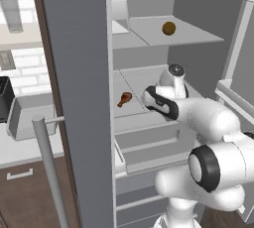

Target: Place one avocado and one chicken drumstick in each tupperware on the nearby counter, to pack two identical lunches.

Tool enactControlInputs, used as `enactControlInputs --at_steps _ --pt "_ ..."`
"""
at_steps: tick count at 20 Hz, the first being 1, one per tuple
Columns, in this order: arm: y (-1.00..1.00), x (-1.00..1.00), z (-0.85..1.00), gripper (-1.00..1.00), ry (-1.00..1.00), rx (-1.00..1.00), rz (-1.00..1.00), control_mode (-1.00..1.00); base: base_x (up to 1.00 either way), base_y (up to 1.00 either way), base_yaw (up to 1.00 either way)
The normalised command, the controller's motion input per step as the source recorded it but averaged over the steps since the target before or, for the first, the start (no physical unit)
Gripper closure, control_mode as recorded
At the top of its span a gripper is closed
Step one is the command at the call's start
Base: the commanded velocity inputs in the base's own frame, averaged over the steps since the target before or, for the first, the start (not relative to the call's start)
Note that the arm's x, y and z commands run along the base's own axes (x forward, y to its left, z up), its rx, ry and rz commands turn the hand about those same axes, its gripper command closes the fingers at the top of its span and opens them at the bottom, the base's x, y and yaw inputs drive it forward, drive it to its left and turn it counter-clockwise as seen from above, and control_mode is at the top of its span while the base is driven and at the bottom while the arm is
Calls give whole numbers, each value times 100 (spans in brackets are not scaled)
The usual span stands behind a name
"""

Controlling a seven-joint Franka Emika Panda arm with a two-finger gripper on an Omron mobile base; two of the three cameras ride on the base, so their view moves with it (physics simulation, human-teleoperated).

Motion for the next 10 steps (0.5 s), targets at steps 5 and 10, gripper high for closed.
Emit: enactControlInputs --at_steps 5,10 --pt "5 -100 92 100 0 0 -6 -100 0 0 0" --pt "1 -99 62 100 2 5 -2 -100 0 0 0"
